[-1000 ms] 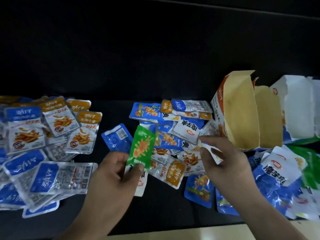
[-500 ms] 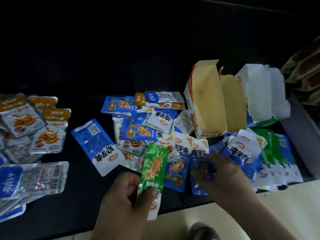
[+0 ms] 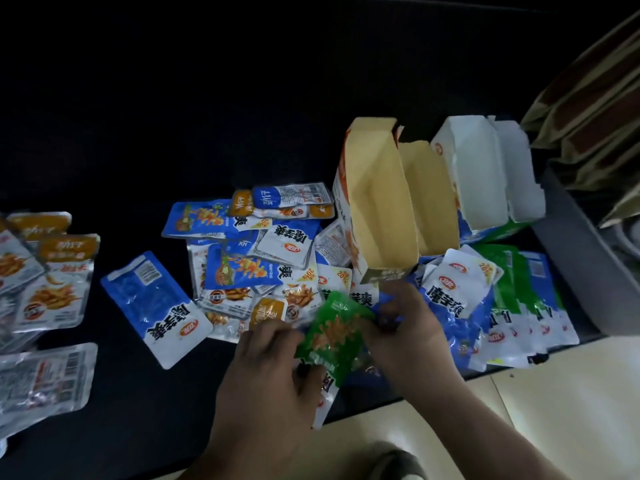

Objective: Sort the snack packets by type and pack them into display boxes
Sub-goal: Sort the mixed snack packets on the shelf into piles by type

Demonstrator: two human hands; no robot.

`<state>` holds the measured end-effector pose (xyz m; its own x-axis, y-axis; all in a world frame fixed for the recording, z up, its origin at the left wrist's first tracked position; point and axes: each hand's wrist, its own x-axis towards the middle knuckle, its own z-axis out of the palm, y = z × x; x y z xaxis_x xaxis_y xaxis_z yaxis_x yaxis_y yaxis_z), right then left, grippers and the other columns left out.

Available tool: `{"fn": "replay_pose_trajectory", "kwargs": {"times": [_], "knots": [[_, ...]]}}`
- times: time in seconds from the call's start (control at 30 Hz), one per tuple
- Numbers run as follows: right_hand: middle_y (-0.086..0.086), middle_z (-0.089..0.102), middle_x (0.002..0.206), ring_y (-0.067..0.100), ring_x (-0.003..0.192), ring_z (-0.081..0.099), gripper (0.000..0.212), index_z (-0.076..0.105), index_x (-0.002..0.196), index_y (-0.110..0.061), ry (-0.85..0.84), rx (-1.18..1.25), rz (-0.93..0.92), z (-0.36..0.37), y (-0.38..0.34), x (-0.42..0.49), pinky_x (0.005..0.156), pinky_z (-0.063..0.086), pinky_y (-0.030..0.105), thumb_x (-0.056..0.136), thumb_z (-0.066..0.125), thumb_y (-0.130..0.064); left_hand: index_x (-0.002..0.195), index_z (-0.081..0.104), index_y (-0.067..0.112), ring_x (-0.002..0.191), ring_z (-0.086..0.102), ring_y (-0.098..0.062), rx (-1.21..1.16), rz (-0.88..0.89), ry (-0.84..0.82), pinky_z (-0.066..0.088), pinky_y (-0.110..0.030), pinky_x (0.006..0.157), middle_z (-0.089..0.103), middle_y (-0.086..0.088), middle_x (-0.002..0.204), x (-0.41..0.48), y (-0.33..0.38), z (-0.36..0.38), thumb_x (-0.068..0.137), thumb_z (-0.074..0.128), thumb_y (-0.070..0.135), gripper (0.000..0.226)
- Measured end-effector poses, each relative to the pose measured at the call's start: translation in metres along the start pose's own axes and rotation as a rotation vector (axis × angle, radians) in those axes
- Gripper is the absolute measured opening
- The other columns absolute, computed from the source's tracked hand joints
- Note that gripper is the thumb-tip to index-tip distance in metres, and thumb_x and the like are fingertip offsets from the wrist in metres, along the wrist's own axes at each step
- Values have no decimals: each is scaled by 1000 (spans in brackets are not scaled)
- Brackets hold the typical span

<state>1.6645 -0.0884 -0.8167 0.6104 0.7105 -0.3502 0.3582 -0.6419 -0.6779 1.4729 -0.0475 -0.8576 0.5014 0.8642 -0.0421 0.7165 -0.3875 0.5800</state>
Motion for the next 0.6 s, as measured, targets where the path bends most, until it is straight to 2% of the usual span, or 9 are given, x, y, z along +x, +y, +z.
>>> {"fn": "replay_pose_trajectory", "kwargs": {"times": [0.07,0.17,0.23,0.3,0.4,0.43,0.5,0.53,0.6], "knots": [[-15,68,96,-7,79,64,41,55,116,-40,-5,115,35,6,2,-6,60,46,6,87,78,-22,116,72,20,109,56,-18,-5,47,35,58,-35,80,60,9,124,-4,3,3,80,80,40,42],[-15,71,96,-11,84,64,41,57,115,-37,-7,221,32,14,0,-14,63,49,7,85,81,-21,128,71,18,120,60,-21,-13,105,41,59,-43,93,65,5,135,-9,9,8,85,61,42,51],[-15,70,93,-9,79,64,40,57,113,-37,-16,247,17,17,-3,-20,59,48,8,87,79,-16,130,70,19,117,65,-22,-64,135,30,62,-49,82,63,9,136,-14,12,10,83,59,40,53],[-14,70,89,-5,72,65,42,56,112,-40,-19,254,15,17,-4,-23,54,45,9,88,76,-12,129,69,26,119,65,-17,-174,164,53,61,-43,78,54,19,138,-18,16,9,80,60,36,51],[-14,73,89,-1,73,68,54,57,114,-46,-16,280,4,13,-1,-21,57,49,10,87,74,-3,129,65,39,131,49,5,-251,162,64,48,-26,89,42,31,150,-20,15,6,80,60,35,49],[-14,74,93,-1,77,70,60,57,118,-49,-27,302,9,11,0,-19,60,51,11,87,73,0,132,62,44,134,40,14,-264,142,49,44,-24,93,41,33,149,-18,14,6,80,62,34,53],[-14,74,100,-1,82,72,73,52,136,-48,-54,349,26,4,0,-11,64,55,15,88,73,3,135,56,51,140,29,20,-266,128,32,41,-24,100,38,42,149,-12,14,5,81,66,31,59],[-15,74,102,-1,82,72,80,46,145,-46,-66,364,35,1,-1,-8,64,56,17,88,73,3,135,57,49,141,31,17,-264,143,22,44,-26,102,40,43,147,-8,15,4,82,66,31,57],[-15,73,106,-2,83,72,88,38,153,-46,-82,384,41,-4,-4,-4,68,59,20,89,74,2,131,62,41,137,45,7,-259,153,8,50,-32,103,51,34,142,-2,19,2,86,63,31,46]]}}
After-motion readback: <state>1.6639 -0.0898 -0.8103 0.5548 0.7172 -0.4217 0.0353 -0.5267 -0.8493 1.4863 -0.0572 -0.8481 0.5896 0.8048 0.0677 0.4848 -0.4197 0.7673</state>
